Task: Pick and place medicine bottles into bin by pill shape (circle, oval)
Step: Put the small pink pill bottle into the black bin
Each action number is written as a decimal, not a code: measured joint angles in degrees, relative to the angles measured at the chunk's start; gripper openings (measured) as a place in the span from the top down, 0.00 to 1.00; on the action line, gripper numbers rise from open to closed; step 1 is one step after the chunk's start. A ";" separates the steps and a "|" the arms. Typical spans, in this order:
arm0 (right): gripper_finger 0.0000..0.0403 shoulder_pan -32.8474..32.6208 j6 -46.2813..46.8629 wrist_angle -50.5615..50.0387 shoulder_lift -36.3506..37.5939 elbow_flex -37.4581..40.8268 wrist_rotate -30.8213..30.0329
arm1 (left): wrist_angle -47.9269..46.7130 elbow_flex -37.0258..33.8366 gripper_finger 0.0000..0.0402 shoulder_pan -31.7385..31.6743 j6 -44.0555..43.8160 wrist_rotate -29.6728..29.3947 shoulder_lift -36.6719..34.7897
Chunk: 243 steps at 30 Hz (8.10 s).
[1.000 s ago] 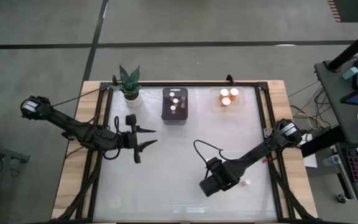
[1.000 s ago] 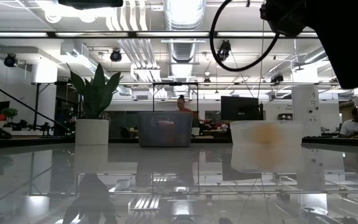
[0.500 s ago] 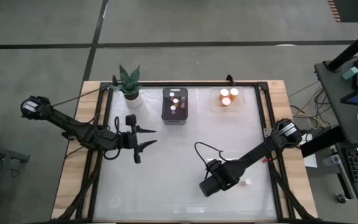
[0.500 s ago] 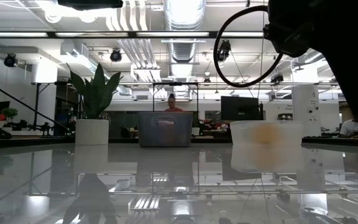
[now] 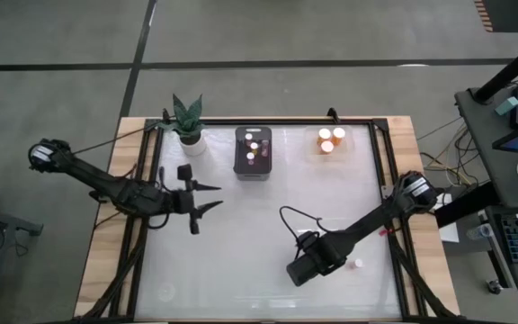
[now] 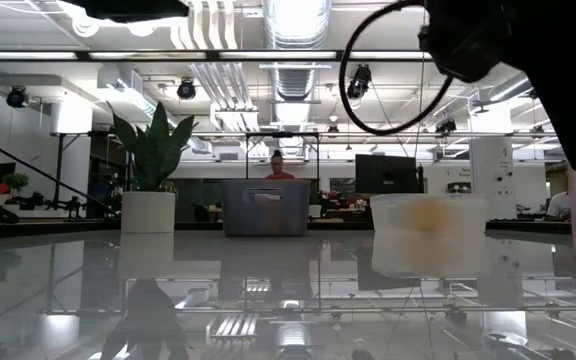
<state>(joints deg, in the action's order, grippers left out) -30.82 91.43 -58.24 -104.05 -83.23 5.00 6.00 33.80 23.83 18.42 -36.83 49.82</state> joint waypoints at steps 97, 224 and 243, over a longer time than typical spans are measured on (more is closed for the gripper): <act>0.73 52.85 -104.12 -14.79 -30.45 -50.61 2.47 | 6.95 -5.84 0.62 -0.11 3.23 -0.06 -7.50; 0.34 -16.57 22.96 -7.55 29.29 18.67 -5.07 | 11.84 21.26 0.62 -7.50 -1.69 19.92 40.74; 0.36 -16.66 26.04 6.80 26.34 31.31 -1.52 | 11.45 21.15 0.62 -8.04 -1.55 19.90 40.70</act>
<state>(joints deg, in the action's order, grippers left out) -47.48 117.47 -51.44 -77.71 -51.92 3.48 17.45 54.96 15.79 16.86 -16.93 90.52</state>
